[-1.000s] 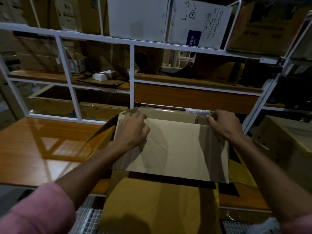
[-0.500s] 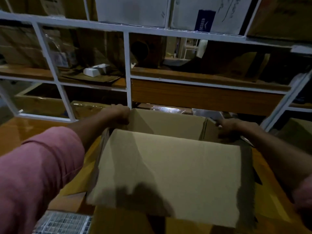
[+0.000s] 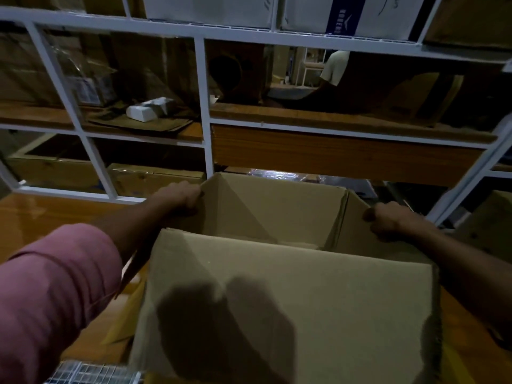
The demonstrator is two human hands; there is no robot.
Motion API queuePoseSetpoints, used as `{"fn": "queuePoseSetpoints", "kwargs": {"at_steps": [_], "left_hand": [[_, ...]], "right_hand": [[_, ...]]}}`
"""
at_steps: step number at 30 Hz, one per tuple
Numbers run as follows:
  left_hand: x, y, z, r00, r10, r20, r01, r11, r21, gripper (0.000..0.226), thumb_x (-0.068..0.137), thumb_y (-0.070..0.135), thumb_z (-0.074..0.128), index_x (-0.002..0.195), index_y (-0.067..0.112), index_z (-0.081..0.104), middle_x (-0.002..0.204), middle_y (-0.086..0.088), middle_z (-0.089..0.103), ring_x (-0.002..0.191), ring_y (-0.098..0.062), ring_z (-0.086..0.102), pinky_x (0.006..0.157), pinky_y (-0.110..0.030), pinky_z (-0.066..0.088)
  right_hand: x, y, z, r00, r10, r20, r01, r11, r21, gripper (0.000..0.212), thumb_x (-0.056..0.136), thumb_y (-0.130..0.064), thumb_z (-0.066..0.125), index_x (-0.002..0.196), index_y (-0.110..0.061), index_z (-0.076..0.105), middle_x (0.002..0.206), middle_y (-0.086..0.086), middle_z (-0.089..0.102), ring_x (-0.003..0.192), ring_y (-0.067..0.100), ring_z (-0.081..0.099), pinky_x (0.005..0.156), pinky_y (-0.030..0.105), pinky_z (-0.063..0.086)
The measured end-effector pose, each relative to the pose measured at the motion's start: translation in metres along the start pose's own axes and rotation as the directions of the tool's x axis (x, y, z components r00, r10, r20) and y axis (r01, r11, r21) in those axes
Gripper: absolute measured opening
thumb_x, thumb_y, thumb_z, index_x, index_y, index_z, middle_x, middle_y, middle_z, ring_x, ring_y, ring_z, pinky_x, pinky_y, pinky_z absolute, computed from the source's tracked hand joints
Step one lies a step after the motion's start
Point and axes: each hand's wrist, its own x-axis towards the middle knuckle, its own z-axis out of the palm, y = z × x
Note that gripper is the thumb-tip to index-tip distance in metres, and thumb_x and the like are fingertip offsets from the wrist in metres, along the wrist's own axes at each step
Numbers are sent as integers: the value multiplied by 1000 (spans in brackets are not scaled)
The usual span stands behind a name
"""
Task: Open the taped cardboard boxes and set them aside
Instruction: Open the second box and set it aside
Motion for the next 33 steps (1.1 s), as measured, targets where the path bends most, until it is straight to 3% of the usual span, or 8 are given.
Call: {"fn": "queuePoseSetpoints", "kwargs": {"at_steps": [4,8,12,15,18,22,26,33], "left_hand": [[-17,-5,0,997,28,-76,-26,999,23,37,99,26,60,134,17,49,110,-6,54,105,-26,61,90,-42,55],[-26,-8,14,990,28,-136,-23,999,39,43,100,29,58,140,18,45,111,-9,57,100,-26,62,88,-46,57],[-30,-12,48,989,28,-148,-24,999,28,53,98,31,60,147,20,41,124,-13,59,108,-29,61,91,-48,58],[-34,-13,77,999,-3,-52,12,988,155,74,97,38,61,159,26,22,155,-19,34,140,-40,37,109,-61,42],[-43,-8,94,999,17,-38,-8,977,212,86,96,46,61,162,28,10,167,-17,11,150,-43,19,116,-67,27],[-59,8,110,992,90,-90,-67,970,234,65,97,48,56,153,24,35,165,-14,19,149,-40,20,116,-67,25],[-81,32,132,975,182,-127,-166,977,133,60,101,47,45,154,21,33,168,-11,17,154,-36,13,119,-67,16],[-134,62,158,953,239,-185,-257,964,-75,43,101,39,29,125,19,59,125,-8,64,118,-26,53,104,-52,37]], "right_hand": [[-19,-1,-7,991,18,-132,-6,996,87,25,103,-23,50,124,-22,62,120,11,62,87,18,63,78,38,59],[-31,-7,5,977,50,-206,-33,996,85,19,100,-28,53,115,-22,63,111,12,61,94,25,59,82,43,57],[-32,-8,53,983,103,-153,-108,994,-23,27,95,-34,46,117,-30,60,107,10,62,99,30,58,90,50,53],[-46,-15,80,989,136,-62,-138,990,-20,43,96,-40,46,139,-34,46,137,14,47,121,40,46,103,56,43],[-65,-29,91,993,114,-18,-114,993,39,68,97,-46,53,156,-31,22,159,13,23,138,42,30,108,55,36],[-84,-49,102,994,60,-94,-57,998,33,66,97,-52,50,154,-28,27,165,11,15,146,40,22,113,56,32],[-105,-76,109,987,-6,-160,12,999,39,59,99,-58,39,151,-29,35,163,7,26,149,34,21,114,54,27],[-145,-108,116,965,13,-261,50,971,235,62,99,-66,18,120,-30,63,126,4,65,129,29,47,110,54,29]]}}
